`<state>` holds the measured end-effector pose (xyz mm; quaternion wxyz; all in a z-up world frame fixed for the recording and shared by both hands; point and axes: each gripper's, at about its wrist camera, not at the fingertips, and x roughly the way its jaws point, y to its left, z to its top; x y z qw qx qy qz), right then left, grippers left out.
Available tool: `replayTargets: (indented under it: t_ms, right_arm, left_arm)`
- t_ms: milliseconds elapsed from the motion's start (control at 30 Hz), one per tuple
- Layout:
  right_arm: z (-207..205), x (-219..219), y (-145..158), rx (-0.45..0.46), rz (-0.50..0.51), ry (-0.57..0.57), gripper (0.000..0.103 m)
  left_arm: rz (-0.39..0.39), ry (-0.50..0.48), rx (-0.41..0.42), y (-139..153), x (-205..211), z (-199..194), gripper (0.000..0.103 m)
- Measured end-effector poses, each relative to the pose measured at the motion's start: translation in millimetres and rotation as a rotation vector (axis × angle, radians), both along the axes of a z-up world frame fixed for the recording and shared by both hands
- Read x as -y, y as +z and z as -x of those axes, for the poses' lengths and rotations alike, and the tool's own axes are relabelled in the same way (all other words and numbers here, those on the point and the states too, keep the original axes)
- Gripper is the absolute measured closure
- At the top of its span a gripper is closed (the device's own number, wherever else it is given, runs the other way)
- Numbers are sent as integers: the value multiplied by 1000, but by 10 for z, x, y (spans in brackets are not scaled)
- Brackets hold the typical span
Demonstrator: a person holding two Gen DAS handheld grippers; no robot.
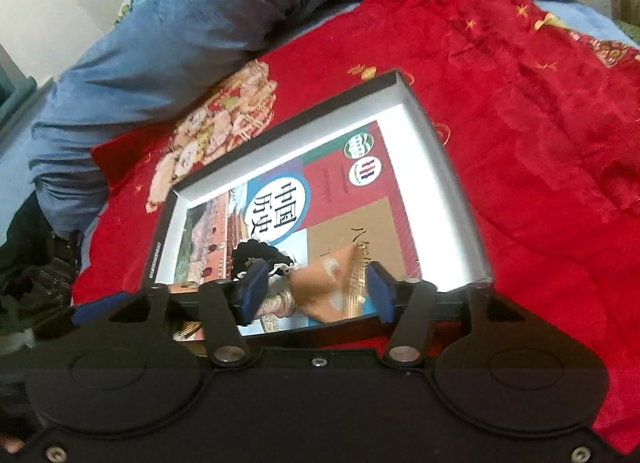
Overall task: Organize objects
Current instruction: 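Lower the hair tie and candy into the box and open both tools, then grasp the cream scrunchie with the right tool while the left tool grasps a Choco Magic candy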
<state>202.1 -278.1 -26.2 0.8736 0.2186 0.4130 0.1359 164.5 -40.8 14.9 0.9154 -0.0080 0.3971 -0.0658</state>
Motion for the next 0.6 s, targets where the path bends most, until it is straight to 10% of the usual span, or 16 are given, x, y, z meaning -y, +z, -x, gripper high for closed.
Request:
replayTargets:
  t_ms: [367,600]
  right_arm:
    - [626,404,396,151,-111,-99,31]
    - [1177,272,478,182,-65,-110,30]
  left_arm:
    - [14,130,232,807,-444,717,12]
    - [19,90,322,744,-272,1228,11]
